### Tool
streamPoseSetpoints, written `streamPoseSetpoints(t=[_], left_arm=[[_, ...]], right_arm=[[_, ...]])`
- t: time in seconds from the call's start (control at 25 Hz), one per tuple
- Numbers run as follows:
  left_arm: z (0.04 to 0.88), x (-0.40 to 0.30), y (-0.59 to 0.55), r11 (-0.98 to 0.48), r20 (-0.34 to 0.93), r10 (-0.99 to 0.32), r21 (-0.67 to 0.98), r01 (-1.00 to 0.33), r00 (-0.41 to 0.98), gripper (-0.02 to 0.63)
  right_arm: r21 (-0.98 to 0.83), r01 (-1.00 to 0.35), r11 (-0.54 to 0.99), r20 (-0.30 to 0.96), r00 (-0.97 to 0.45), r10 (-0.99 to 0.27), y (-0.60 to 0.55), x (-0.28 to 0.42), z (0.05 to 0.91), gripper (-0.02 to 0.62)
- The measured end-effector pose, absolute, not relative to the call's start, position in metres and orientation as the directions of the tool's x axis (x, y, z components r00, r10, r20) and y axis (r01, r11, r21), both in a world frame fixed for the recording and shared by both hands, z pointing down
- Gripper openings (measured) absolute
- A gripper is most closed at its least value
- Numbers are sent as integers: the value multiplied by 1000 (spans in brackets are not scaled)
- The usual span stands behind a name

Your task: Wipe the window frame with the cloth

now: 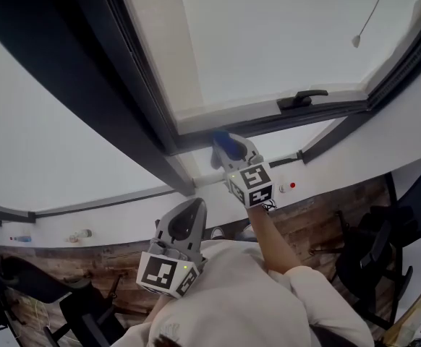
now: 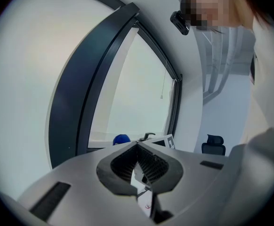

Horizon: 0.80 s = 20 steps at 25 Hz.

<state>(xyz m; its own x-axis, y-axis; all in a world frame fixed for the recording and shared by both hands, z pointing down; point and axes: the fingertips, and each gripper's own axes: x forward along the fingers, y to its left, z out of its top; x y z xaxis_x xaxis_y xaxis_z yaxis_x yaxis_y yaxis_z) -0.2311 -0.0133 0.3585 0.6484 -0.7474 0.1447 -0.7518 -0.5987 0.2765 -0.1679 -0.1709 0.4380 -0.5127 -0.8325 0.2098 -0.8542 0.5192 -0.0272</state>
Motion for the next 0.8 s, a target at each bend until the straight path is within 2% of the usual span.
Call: streamPoseSetpoints(t=[0.16,0.36,0.52,0.8], left_arm=[[359,-249,-11,-564,147,-775,277,-778,614,9],[362,-274,-7,-490,161,-824,278,-826,543,9],[363,-293,-5,-443,167,-851,280,-852,498,9],[363,-329,0,-326,176,-907,281,-903,382,9]], right_arm=[[-24,-778,627,253,-612,-749,-166,-226,453,55],[-43,-731,681,294,-660,-691,-166,-257,472,55],[-49,-735,676,329,-651,-684,-170,-262,488,55],[-43,-740,672,291,-652,-700,-181,-269,491,55]])
